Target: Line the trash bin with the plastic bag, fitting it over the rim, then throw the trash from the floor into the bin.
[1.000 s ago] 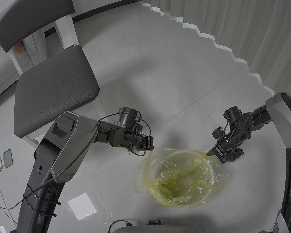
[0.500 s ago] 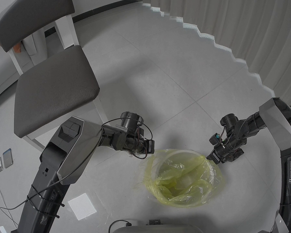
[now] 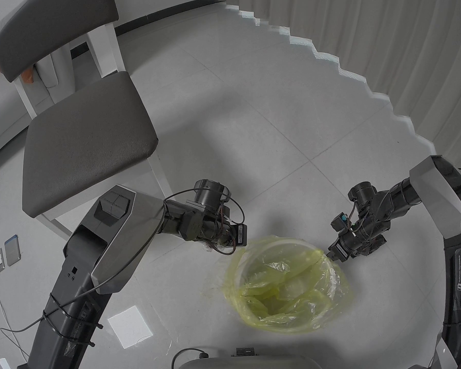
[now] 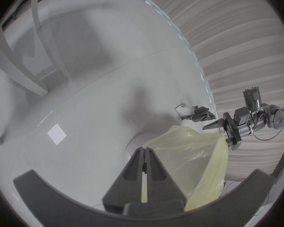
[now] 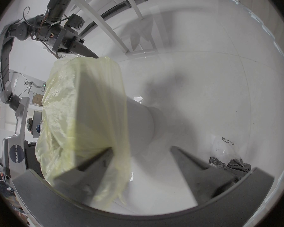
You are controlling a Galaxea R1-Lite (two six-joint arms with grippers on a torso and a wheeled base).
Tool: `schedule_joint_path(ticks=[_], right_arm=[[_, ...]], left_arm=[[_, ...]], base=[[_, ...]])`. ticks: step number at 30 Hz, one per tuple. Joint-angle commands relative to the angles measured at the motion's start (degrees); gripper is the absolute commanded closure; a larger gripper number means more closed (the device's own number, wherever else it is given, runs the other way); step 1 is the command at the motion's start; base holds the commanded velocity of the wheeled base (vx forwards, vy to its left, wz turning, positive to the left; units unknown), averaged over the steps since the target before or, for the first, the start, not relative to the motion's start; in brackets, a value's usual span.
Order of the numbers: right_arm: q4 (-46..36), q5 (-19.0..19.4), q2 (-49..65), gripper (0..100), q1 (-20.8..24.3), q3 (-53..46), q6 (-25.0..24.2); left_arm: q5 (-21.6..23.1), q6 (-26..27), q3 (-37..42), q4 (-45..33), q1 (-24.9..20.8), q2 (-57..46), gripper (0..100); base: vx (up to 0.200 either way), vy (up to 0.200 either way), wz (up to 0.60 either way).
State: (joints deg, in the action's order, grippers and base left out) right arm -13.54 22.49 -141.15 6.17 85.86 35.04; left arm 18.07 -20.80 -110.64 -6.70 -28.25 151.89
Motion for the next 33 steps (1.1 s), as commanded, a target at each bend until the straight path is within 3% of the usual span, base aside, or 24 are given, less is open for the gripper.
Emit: schedule_joint_path(ticks=[1, 23, 24, 33], right_arm=[[0.01, 0.10, 1.85, 0, -0.63, -0.34, 0.03], [-0.26, -0.08, 4.40, 0, -4.32, -2.27, 0.74], [-0.34, -0.08, 4.48, 0, -4.76, -2.27, 0.82], [-0.43, -0.08, 5.36, 0, -6.61, -2.98, 1.18]], left_arm=[[-1.02, -1.00, 0.08, -0.06, 0.21, -0.90, 100], [-3.65, -4.43, 2.18, 0.20, 0.56, -1.34, 100], [-4.09, -5.92, 1.66, 0.38, 0.47, -1.25, 0], [-4.88, -12.60, -2.39, 0.38, 0.74, -1.34, 0]], base=[[0.000, 0.000, 0.00], [0.000, 0.000, 0.00], [0.000, 0.000, 0.00], [0.000, 0.000, 0.00]])
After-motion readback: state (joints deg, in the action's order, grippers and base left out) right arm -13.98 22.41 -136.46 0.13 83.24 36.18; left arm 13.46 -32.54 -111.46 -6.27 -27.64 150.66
